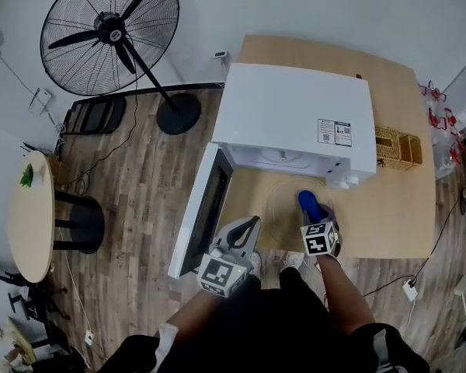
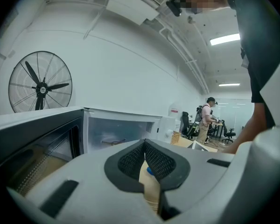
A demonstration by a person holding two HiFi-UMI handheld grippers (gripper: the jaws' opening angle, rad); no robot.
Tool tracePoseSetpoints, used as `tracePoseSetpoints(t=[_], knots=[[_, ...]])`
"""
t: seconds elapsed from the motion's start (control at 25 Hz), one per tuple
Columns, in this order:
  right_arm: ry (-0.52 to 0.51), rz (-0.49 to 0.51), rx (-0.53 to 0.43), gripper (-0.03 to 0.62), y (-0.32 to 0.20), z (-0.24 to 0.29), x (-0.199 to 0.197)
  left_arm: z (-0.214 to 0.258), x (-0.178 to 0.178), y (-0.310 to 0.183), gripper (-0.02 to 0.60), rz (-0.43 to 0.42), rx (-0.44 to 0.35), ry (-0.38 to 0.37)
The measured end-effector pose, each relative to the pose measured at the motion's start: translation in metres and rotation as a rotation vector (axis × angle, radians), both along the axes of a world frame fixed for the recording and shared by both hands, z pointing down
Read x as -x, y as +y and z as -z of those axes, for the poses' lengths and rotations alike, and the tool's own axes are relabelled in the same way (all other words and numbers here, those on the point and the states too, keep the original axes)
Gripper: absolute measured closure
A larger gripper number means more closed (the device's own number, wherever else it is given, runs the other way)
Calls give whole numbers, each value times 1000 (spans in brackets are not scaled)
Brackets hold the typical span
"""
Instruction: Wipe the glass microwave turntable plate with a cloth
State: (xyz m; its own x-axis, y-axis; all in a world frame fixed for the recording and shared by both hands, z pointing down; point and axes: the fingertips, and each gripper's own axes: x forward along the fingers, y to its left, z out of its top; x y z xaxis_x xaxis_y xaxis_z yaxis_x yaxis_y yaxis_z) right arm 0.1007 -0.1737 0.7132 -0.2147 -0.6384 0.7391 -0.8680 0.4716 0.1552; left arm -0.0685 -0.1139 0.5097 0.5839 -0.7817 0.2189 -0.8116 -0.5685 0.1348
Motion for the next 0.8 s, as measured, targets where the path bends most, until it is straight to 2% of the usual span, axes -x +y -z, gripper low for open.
tracePoseSetpoints(t=[0.24, 0.48, 0.64, 0.8], knots=[[10, -133, -5, 450, -5, 1, -52, 0, -3, -5, 580, -10, -4, 2], [15, -199, -13, 448, -6, 1, -77, -1, -7, -4, 580, -20, 4, 16], [-76, -214, -32, 447, -4, 7, -64, -3, -6, -6, 580, -17, 15, 40], [-169, -128, -67, 447, 3, 27, -23, -7, -3, -6, 580, -10, 19, 41]])
